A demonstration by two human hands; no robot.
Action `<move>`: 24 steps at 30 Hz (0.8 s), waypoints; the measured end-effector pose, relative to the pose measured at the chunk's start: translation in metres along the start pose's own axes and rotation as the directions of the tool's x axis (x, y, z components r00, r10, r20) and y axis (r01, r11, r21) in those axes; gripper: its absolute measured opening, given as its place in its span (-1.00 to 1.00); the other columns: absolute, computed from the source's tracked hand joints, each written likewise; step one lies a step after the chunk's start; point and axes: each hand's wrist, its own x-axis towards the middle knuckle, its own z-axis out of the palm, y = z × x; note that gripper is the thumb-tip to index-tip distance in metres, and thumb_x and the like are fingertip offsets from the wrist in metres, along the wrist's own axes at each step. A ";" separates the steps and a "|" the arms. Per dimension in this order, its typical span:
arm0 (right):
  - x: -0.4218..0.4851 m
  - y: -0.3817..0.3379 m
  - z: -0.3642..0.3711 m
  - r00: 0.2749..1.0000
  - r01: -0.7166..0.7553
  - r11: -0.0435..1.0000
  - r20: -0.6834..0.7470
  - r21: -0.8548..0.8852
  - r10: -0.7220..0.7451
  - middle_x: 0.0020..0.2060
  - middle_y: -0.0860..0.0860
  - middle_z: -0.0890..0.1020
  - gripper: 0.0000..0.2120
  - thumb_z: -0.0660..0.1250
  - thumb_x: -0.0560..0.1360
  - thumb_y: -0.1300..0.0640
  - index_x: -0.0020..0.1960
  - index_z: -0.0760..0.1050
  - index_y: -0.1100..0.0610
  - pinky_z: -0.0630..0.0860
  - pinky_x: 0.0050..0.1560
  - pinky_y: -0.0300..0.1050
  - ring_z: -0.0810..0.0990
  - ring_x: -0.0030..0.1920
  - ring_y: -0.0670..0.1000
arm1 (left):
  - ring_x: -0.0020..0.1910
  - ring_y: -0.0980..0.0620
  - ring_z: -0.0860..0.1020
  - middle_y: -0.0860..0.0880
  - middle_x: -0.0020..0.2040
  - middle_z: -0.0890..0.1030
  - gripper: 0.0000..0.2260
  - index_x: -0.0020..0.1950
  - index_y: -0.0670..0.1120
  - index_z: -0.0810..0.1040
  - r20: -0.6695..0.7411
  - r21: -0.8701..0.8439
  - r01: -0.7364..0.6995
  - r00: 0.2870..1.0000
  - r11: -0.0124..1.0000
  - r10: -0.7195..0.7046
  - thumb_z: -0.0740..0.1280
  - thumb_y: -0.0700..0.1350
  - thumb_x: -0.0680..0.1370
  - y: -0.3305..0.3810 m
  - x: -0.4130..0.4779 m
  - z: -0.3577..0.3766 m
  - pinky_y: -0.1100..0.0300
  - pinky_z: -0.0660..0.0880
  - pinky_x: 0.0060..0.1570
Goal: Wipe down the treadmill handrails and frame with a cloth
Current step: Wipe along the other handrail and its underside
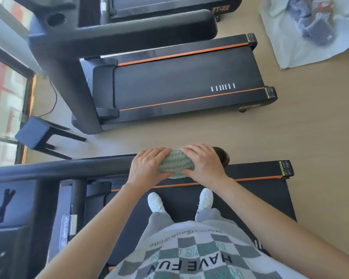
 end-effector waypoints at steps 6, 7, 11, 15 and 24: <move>0.028 -0.061 0.026 0.999 0.011 1.000 0.043 -0.020 -0.010 0.17 -0.04 0.65 -0.33 0.63 0.21 -0.10 0.28 0.59 0.05 0.45 0.21 0.06 0.59 0.15 0.08 | 0.10 0.01 0.66 0.09 0.20 0.66 -0.32 0.31 0.02 0.61 -0.066 -0.016 0.033 0.997 0.999 -0.034 0.63 0.21 0.24 -0.058 -0.036 -0.018 0.07 0.54 0.13; 0.031 -0.070 0.030 0.999 0.018 1.000 0.036 -0.014 -0.018 0.18 -0.05 0.65 -0.34 0.62 0.22 -0.10 0.28 0.59 0.04 0.45 0.20 0.06 0.59 0.15 0.08 | 0.09 0.02 0.65 0.09 0.20 0.67 -0.33 0.30 0.03 0.62 -0.084 -0.016 0.033 0.996 0.999 -0.034 0.63 0.21 0.25 -0.067 -0.042 -0.020 0.07 0.53 0.14; 0.047 -0.103 0.046 0.999 0.037 0.999 0.040 0.003 -0.037 0.18 -0.07 0.64 -0.35 0.61 0.26 -0.10 0.30 0.58 0.02 0.47 0.16 0.06 0.59 0.14 0.06 | 0.09 0.01 0.66 0.08 0.20 0.67 -0.37 0.29 0.05 0.64 -0.119 -0.012 0.043 0.992 0.999 -0.044 0.60 0.23 0.28 -0.106 -0.063 -0.032 0.05 0.52 0.16; 0.071 -0.138 0.062 0.991 0.034 0.999 0.129 0.027 -0.038 0.20 -0.07 0.64 -0.33 0.58 0.27 -0.15 0.33 0.56 0.01 0.47 0.15 0.07 0.58 0.16 0.08 | 0.06 -0.01 0.67 0.08 0.18 0.68 -0.33 0.28 0.06 0.64 -0.068 -0.017 0.086 0.994 0.996 -0.087 0.61 0.28 0.23 -0.145 -0.080 -0.048 0.01 0.52 0.18; 0.110 -0.201 0.093 0.950 0.184 0.980 0.243 0.078 -0.197 0.38 0.04 0.55 -0.27 0.55 0.37 -0.11 0.48 0.43 0.01 0.45 0.27 0.08 0.54 0.30 0.13 | 0.21 -0.07 0.62 0.05 0.26 0.66 -0.40 0.29 0.05 0.67 -0.015 -0.171 0.204 0.978 0.964 -0.210 0.67 0.08 0.27 -0.205 -0.115 -0.078 0.05 0.44 0.25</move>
